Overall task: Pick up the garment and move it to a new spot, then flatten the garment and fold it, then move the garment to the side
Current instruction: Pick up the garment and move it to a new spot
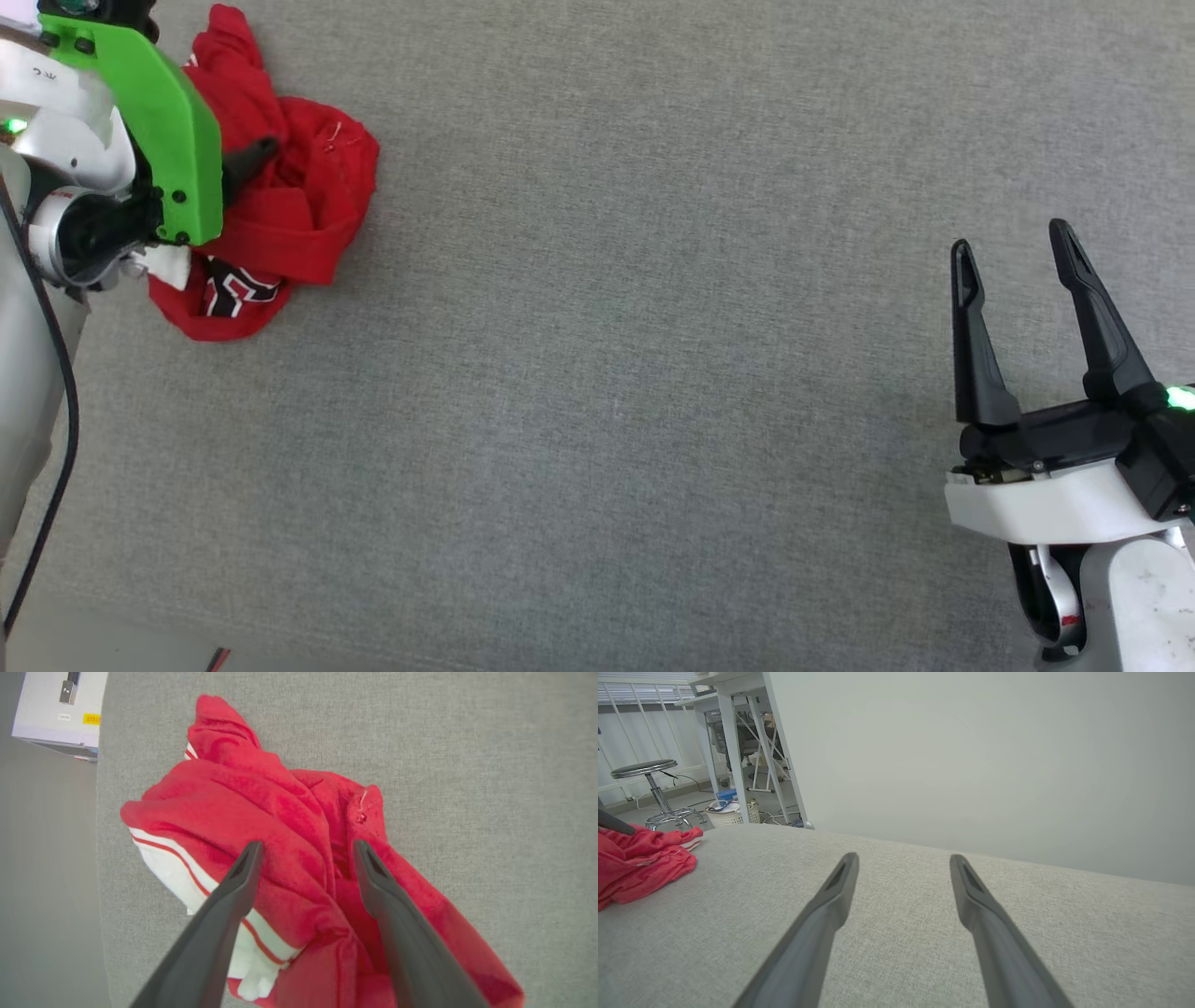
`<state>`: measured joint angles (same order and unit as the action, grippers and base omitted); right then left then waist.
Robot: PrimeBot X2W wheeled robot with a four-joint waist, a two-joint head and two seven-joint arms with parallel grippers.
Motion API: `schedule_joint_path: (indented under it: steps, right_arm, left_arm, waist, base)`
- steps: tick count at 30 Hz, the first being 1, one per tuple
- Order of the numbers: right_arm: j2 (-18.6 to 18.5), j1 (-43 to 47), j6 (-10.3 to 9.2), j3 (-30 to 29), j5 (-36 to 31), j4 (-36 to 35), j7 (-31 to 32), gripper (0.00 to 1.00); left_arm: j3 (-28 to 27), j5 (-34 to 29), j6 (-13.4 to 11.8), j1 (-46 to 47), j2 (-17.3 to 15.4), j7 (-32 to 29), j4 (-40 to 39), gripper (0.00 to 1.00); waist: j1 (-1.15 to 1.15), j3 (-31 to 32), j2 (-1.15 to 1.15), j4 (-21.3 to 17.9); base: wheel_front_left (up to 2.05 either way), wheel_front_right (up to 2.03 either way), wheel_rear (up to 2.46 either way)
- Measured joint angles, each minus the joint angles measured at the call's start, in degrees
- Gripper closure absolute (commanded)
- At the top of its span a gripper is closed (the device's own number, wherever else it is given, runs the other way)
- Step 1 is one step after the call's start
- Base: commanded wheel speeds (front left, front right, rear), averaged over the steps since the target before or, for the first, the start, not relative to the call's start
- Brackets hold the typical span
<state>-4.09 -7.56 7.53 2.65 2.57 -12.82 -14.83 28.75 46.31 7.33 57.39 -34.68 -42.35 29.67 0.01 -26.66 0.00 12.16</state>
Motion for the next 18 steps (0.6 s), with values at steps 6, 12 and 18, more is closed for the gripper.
schedule_joint_path:
  steps: [6,12,18]
  right_arm:
    - [0.1,-0.3,0.0,-0.2,0.0,-0.1,0.0,0.0]
    - [0.3,-1.5,0.0,0.1,0.1,0.0,0.0,0.0]
    - [0.3,-2.0,0.0,0.1,0.1,0.3,0.0,0.0]
  left_arm:
    - [7.3,1.3,0.0,-0.6,-2.9,-5.7,-0.4,0.0]
    - [11.6,1.6,0.0,-2.5,-3.3,-5.8,2.8,0.0]
    - [14.0,1.6,0.0,-1.0,-3.4,-4.0,5.2,0.0]
  waist:
    - [-0.01,-1.3,0.0,-1.9]
    - [-0.01,-2.7,0.0,-3.3]
    - [-0.01,-3.6,0.0,-4.1]
  base:
    - [0.0,0.0,0.0]
    - [0.0,0.0,0.0]
    - [0.0,0.0,0.0]
